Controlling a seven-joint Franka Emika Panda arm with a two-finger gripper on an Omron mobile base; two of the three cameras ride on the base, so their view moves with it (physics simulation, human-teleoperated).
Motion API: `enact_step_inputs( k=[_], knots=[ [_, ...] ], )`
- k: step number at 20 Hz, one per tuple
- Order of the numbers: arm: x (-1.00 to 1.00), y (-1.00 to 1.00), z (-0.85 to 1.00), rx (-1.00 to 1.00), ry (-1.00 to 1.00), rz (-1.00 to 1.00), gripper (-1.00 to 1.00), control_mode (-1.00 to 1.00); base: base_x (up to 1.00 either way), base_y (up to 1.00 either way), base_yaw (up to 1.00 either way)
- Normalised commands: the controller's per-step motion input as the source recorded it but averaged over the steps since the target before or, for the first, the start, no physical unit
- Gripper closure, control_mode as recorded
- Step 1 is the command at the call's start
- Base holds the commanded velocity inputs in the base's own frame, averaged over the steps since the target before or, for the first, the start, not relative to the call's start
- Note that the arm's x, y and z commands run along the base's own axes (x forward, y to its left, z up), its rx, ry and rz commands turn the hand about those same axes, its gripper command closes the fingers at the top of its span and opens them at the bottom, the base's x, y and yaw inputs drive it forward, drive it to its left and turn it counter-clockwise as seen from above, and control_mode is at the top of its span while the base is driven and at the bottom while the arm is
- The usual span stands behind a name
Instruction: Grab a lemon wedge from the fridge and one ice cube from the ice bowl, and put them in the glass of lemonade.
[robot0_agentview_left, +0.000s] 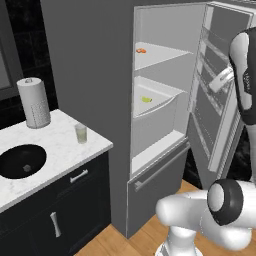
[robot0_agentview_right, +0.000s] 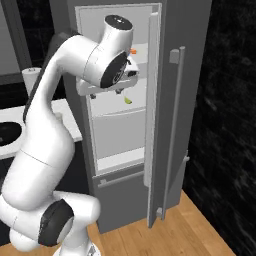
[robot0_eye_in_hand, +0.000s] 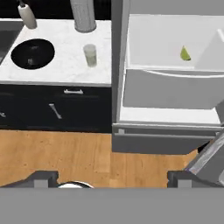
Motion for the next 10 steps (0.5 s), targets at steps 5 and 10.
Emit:
enact_step_inputs(
  k=[5, 10],
  knots=[
    [1.0, 0.66, -0.25, -0.54, 0.15, -0.33, -1.0, -1.0, 0.0, 0.0, 0.0],
    [1.0, 0.01, -0.21, -0.27, 0.03, -0.4, -1.0, -1.0, 0.0, 0.0, 0.0]
  ],
)
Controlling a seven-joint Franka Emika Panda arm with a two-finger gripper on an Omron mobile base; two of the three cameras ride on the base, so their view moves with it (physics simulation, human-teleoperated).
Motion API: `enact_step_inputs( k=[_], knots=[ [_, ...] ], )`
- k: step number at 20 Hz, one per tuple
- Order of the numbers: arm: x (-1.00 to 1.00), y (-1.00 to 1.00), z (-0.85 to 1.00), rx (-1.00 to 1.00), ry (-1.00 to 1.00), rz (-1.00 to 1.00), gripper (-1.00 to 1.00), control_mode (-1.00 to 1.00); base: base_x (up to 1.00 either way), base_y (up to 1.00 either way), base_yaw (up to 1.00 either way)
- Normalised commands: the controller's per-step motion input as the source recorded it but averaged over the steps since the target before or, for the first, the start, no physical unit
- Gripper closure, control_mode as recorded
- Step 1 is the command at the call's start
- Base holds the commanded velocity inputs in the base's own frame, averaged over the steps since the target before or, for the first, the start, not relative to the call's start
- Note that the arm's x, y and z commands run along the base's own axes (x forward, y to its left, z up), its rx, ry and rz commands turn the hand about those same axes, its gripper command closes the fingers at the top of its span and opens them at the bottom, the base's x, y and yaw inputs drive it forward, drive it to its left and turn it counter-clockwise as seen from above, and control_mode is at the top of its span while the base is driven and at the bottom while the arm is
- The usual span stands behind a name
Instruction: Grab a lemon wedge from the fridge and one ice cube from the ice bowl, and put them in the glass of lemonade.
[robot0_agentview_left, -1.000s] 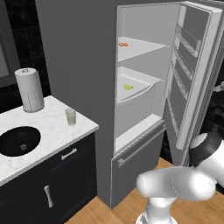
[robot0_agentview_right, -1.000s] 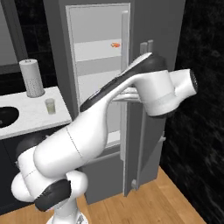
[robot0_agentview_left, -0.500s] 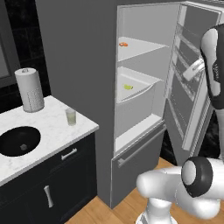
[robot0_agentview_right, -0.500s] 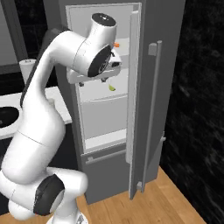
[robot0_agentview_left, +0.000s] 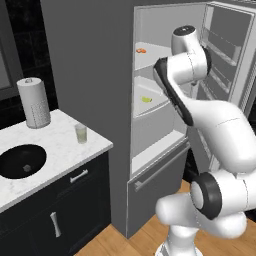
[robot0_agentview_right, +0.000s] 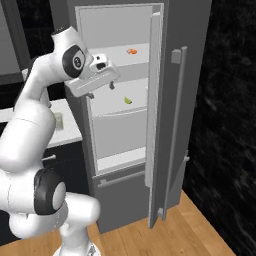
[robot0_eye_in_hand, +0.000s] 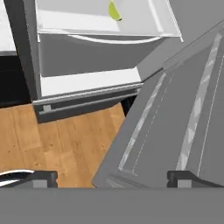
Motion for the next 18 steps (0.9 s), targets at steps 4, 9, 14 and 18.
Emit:
enact_step_inputs(
  k=[4, 9, 14, 18],
  knots=[
    [1.0, -0.34, -0.35, -0.07, 0.0, -0.4, -1.0, -1.0, 0.0, 0.0, 0.0],
    [0.88, -0.75, -0.27, -0.07, 0.0, -0.37, -1.0, -1.0, 0.0, 0.0, 0.0],
    [0.18, -1.0, -0.01, 0.0, 0.0, -0.25, -1.0, -1.0, 0.0, 0.0, 0.0],
    [0.0, -1.0, 0.0, 0.0, 0.0, -0.19, -1.0, -1.0, 0.0, 0.0, 0.0]
  ],
)
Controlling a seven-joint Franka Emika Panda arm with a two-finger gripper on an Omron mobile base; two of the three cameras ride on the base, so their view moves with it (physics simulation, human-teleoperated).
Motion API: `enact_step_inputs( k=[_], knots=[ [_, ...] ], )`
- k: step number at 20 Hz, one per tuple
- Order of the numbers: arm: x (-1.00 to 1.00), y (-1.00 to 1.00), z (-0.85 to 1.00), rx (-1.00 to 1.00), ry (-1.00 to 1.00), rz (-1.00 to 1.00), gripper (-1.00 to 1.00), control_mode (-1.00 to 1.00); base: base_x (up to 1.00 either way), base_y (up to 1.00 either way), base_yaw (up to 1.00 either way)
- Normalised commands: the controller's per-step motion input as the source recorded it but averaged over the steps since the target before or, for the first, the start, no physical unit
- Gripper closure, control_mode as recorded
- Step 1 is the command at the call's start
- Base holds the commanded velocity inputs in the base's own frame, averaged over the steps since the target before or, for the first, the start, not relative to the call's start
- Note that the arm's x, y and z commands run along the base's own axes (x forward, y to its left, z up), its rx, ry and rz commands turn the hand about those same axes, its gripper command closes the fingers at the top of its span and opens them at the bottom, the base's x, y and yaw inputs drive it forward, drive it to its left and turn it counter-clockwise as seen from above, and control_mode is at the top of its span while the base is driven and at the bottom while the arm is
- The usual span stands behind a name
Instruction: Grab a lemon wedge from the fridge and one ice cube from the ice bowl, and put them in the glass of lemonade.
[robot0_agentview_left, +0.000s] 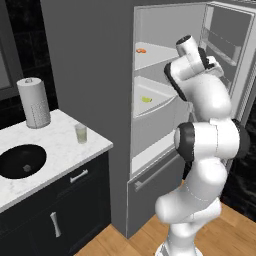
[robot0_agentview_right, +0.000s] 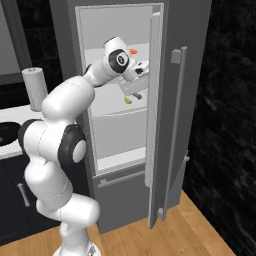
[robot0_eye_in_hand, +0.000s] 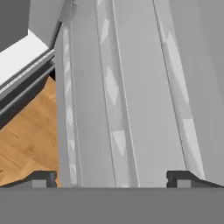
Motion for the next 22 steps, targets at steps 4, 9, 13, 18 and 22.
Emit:
enact_step_inputs(
  k=[4, 9, 13, 18, 22],
  knots=[
    [0.0, -1.0, 0.0, 0.0, -0.01, -0.19, -1.0, -1.0, 0.0, 0.0, 0.0],
    [0.0, -1.0, 0.0, 0.0, -0.08, -0.18, -1.0, -1.0, 0.0, 0.0, 0.0],
    [0.0, -1.0, 0.0, 0.0, -0.17, -0.15, -1.0, -1.0, 0.0, 0.0, 0.0],
    [-0.17, -0.62, -0.05, 0.0, -0.32, -0.06, -1.0, -1.0, 0.0, 0.0, 0.0],
    [-0.67, 0.41, 0.45, 0.0, -0.38, 0.02, -1.0, -1.0, 0.0, 0.0, 0.0]
  ],
)
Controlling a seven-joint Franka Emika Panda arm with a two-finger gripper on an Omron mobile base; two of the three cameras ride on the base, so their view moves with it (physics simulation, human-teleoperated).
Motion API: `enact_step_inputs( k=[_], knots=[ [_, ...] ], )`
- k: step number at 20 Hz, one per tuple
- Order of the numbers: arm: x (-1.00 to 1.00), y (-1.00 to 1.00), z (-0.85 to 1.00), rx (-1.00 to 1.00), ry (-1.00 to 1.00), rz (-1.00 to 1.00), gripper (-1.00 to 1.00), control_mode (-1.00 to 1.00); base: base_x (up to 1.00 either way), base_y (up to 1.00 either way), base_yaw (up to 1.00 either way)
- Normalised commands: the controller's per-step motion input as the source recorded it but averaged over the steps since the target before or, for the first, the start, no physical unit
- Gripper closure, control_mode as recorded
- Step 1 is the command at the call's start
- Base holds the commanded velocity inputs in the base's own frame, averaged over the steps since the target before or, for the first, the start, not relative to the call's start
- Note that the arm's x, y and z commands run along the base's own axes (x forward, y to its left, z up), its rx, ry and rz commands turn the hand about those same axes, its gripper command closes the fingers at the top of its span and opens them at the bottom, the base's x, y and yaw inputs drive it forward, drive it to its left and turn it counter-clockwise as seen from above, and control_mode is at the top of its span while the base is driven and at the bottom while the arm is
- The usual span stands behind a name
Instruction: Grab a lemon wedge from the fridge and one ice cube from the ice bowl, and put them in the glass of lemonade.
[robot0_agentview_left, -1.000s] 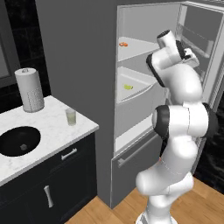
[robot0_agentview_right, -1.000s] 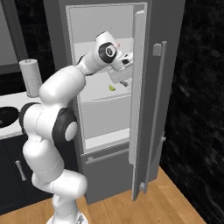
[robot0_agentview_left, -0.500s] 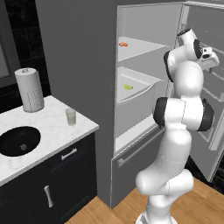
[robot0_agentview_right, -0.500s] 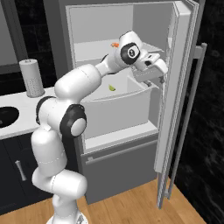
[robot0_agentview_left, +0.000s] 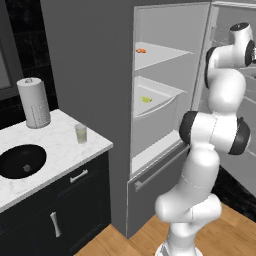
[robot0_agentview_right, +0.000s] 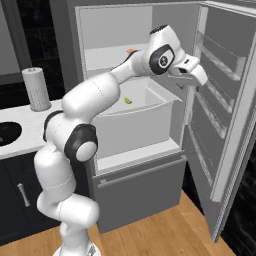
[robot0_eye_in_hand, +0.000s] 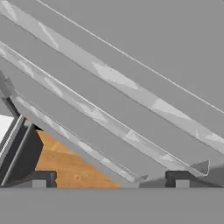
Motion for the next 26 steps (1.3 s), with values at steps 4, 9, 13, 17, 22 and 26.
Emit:
enact_step_inputs(
  k=[4, 9, 13, 17, 22, 26],
  knots=[
    [-0.63, 0.89, 0.52, 0.0, -0.34, 0.02, -1.0, -1.0, 0.0, 0.0, 0.0],
    [-0.57, 1.0, 0.2, 0.01, -0.26, 0.03, -1.0, -1.0, 0.0, 0.0, 0.0],
    [-0.62, 1.0, 0.0, 0.07, -0.11, 0.1, -1.0, -1.0, 0.0, 0.0, 0.0],
    [-0.55, 1.0, -0.26, 0.16, 0.0, 0.23, -1.0, -1.0, 0.0, 0.0, 0.0],
    [-0.43, 1.0, -0.31, 0.22, 0.01, 0.28, -1.0, -1.0, 0.0, 0.0, 0.0],
    [-0.74, 0.95, 0.23, 0.08, 0.09, 0.24, -1.0, -1.0, 0.0, 0.0, 0.0]
  ],
)
